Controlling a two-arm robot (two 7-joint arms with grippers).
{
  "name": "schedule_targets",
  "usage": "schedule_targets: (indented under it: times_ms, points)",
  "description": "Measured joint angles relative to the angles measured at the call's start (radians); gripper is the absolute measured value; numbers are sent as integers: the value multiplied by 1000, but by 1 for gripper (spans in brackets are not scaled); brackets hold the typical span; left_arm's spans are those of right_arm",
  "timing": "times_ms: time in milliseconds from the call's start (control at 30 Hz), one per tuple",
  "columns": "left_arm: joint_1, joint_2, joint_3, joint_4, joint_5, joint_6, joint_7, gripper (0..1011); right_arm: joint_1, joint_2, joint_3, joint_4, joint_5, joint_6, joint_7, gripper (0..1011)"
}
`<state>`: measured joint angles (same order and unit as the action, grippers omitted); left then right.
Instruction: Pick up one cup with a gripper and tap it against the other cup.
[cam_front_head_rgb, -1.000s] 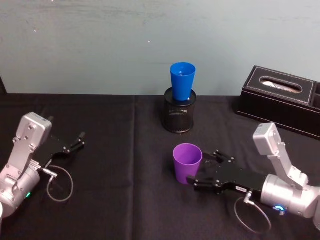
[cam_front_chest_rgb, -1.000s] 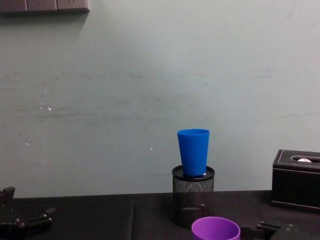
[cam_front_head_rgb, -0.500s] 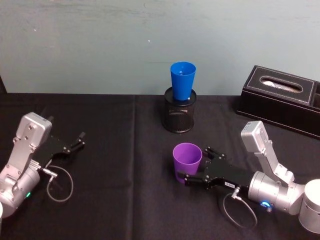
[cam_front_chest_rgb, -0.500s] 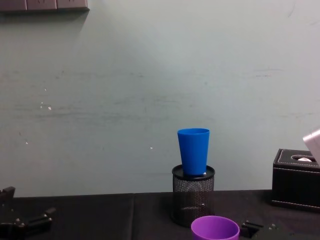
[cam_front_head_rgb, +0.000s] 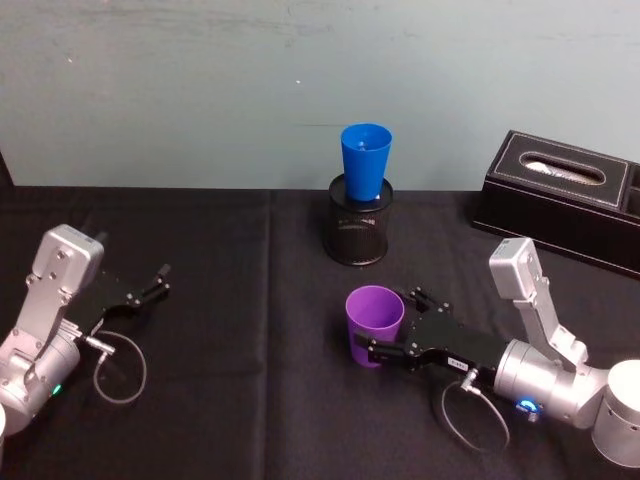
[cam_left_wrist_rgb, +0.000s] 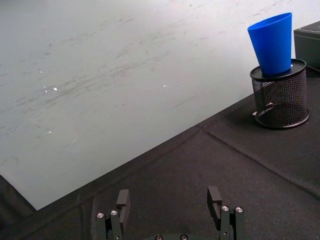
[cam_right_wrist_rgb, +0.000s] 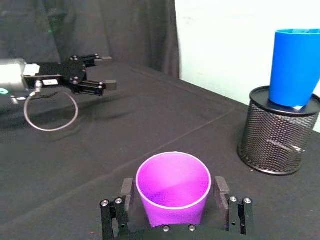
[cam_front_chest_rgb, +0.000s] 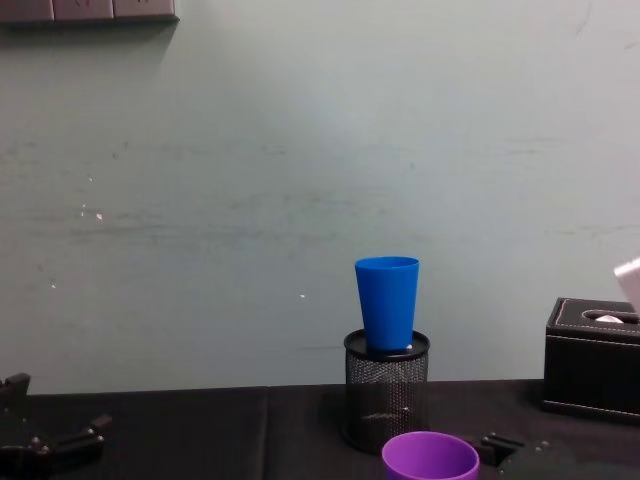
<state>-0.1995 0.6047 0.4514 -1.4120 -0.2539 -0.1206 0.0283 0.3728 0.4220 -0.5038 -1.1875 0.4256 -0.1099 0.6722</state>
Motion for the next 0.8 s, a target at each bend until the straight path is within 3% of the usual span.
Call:
schedule_targets:
  times_ms: [100, 800]
  points:
    - [0, 0, 0, 0, 0, 0, 0, 1011, 3, -1, 0, 5, 14, 7, 22, 1003]
    - [0, 0, 0, 0, 0, 0, 0, 1011, 1, 1, -1, 0, 6, 4, 12, 1003]
